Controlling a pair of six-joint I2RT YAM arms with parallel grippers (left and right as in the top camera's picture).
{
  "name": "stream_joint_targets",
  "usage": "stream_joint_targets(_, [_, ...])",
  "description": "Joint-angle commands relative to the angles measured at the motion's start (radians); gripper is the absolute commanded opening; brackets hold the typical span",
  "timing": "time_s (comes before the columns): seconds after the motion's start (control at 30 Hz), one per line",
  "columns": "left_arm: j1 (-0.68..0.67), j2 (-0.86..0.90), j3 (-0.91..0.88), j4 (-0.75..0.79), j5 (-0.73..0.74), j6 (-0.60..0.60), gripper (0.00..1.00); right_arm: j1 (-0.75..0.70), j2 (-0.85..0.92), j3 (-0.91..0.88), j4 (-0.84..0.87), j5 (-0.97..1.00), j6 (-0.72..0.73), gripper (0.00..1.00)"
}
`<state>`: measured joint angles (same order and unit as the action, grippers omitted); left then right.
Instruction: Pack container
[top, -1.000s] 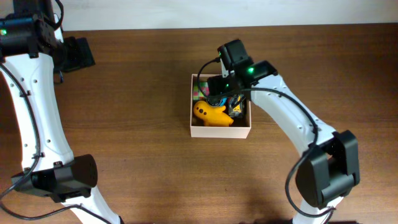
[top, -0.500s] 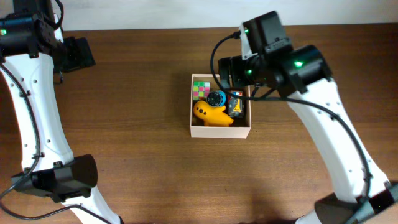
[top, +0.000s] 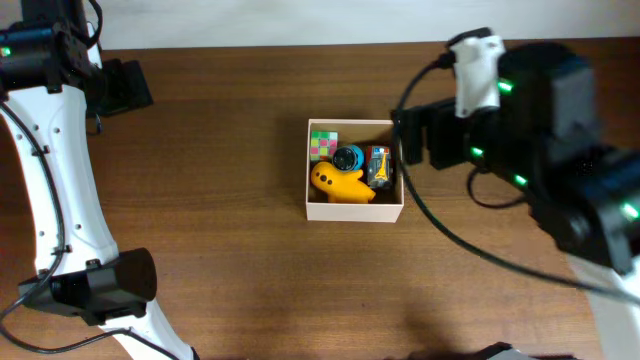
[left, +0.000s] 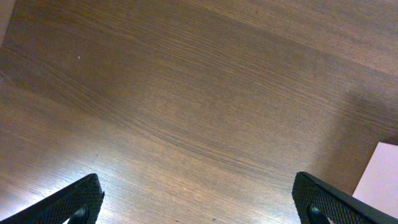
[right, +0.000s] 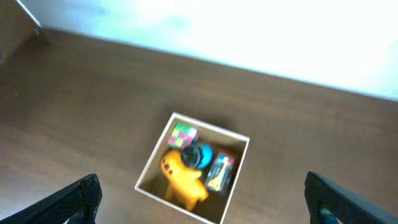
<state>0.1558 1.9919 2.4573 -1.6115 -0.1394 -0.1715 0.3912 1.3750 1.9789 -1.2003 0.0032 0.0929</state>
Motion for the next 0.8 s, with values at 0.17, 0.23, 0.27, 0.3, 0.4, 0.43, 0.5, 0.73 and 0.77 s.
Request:
stream_joint_targets(0.17, [0.004,0.0,0.009,0.002,-0.008,0.009,0.99,-0.105,-0.168,0.018,-0.04,0.005,-0.038,0.99])
stream_joint_targets(0.23, [0.004,0.0,0.009,0.002,-0.008,0.009,0.99,-0.105,-0.203,0.018,-0.047,0.006,-0.048,0.99])
stream_joint_targets(0.27, [0.004,-0.001,0.009,0.002,-0.008,0.009,0.99,-0.105,-0.215,0.018,-0.047,0.006,-0.06,0.99])
stream_joint_targets(0.3, [0.004,0.0,0.009,0.002,-0.008,0.009,0.99,-0.105,-0.225,0.018,-0.047,0.008,-0.072,0.99])
stream_joint_targets(0.4, [0.004,0.0,0.009,0.002,-0.008,0.009,0.99,-0.106,-0.238,0.018,-0.051,0.01,-0.118,0.99])
stream_joint_targets(0.43, [0.004,0.0,0.009,0.002,-0.008,0.009,0.99,-0.106,-0.238,0.018,-0.054,0.014,-0.135,0.99])
stream_joint_targets(0.5, [0.004,0.0,0.009,0.002,-0.008,0.009,0.99,-0.106,-0.238,0.016,-0.065,0.03,-0.145,0.99])
stream_joint_targets(0.73, [0.004,0.0,0.009,0.002,-0.008,0.009,0.99,-0.116,-0.234,-0.015,-0.066,0.102,-0.144,0.99])
stream_joint_targets(0.77, [0.004,0.0,0.009,0.002,-0.008,0.009,0.99,-0.128,-0.239,-0.029,-0.056,0.102,-0.14,0.99])
